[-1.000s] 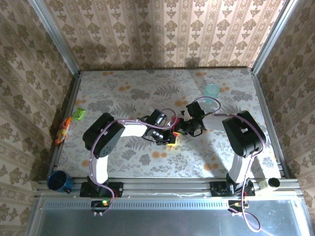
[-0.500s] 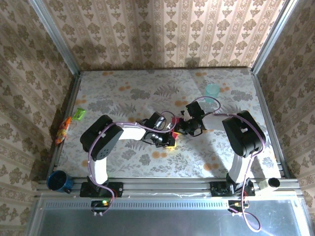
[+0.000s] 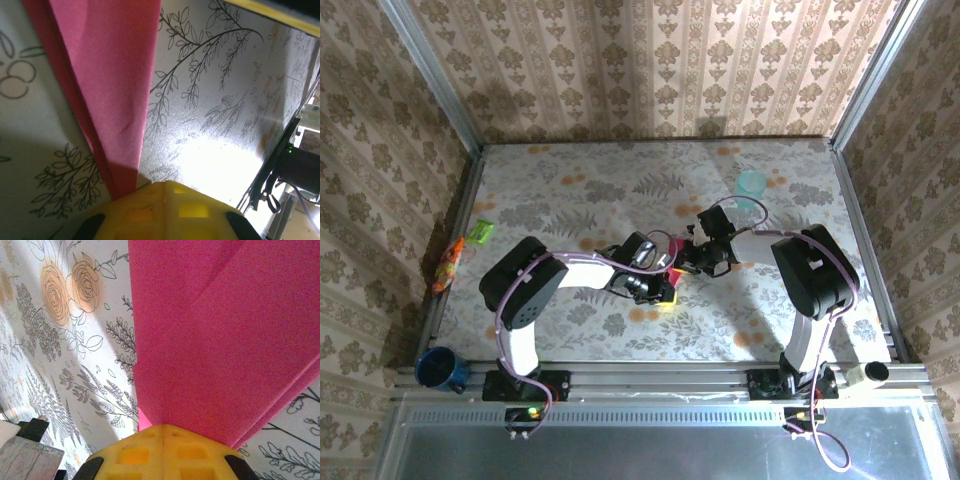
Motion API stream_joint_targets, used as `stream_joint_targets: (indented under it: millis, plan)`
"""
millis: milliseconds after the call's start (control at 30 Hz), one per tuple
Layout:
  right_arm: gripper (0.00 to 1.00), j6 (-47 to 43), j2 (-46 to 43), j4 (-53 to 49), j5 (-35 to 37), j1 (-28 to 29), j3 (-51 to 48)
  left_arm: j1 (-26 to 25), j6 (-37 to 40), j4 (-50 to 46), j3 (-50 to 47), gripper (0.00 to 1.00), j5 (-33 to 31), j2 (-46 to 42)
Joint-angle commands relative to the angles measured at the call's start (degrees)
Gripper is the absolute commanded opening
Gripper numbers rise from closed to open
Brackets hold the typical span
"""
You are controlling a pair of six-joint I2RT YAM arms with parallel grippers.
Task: Fold a paper plane with a square sheet of paper (fold left side to right side)
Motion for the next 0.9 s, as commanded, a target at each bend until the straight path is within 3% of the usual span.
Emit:
stream_joint_targets:
  millis: [0, 200, 500, 867]
  plan:
    - [0.00, -0.7, 4.4, -6.7, 6.0, 0.6, -2.1, 1.2, -0.3, -3.6, 1.0, 0.00, 0.6, -2.6]
    - [0.00, 0.6, 3.9, -4.0, 3.7, 0.7, -2.6, 3.5, 0.0, -3.7, 2.4, 0.00, 1.8, -4.8]
    - [0.00, 1.4, 3.7, -2.9, 2.6, 0.7, -2.4, 3.6, 0.6, -2.4, 7.1, 0.00, 3.0, 1.4]
    - [0.00, 3.0, 1.5, 1.0, -0.8, 0.4, -1.8, 3.6, 4.0, -6.6, 6.7, 0.00, -1.5, 5.7]
